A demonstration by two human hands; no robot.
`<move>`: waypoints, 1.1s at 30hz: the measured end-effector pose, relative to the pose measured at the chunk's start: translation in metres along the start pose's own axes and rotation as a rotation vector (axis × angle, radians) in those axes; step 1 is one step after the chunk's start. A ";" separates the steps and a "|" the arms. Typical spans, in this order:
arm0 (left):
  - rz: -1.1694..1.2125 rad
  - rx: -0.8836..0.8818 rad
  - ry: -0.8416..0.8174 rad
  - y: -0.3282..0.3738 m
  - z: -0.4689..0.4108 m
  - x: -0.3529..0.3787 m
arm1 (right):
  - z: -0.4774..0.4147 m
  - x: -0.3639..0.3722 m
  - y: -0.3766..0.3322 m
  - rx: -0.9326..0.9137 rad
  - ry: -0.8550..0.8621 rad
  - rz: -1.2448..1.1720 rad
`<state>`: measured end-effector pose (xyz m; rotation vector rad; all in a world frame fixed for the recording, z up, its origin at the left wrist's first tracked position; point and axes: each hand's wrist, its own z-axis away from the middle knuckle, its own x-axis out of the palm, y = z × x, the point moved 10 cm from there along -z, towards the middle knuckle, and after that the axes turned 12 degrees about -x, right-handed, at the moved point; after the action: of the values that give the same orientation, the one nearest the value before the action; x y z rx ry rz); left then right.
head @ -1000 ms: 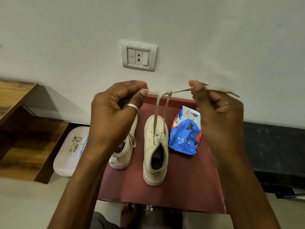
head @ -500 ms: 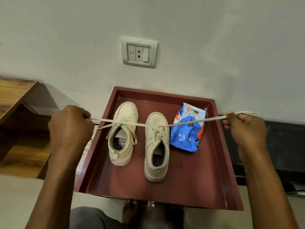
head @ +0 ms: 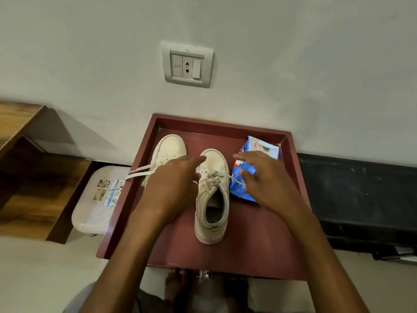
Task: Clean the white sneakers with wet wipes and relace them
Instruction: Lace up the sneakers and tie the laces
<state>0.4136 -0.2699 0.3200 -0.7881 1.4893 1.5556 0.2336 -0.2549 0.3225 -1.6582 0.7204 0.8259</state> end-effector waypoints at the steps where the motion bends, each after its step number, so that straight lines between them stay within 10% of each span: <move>1: -0.054 0.013 -0.071 0.002 0.000 0.016 | 0.001 0.016 -0.005 -0.014 -0.095 0.000; 5: -0.227 0.006 -0.136 -0.005 -0.004 0.047 | 0.006 0.058 -0.001 -0.003 -0.303 0.004; 12: -0.052 -0.054 0.052 -0.017 -0.011 0.020 | -0.006 0.017 0.003 -0.044 -0.018 0.106; 19: -0.183 -0.231 0.058 -0.050 -0.012 0.013 | 0.006 0.019 0.038 0.042 -0.183 0.232; 33: -0.135 0.012 -0.100 0.002 -0.001 0.038 | -0.001 0.042 -0.009 -0.018 -0.207 0.043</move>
<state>0.3942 -0.2660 0.2875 -0.7763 1.3449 1.4623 0.2648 -0.2560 0.2928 -1.5501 0.6079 1.0202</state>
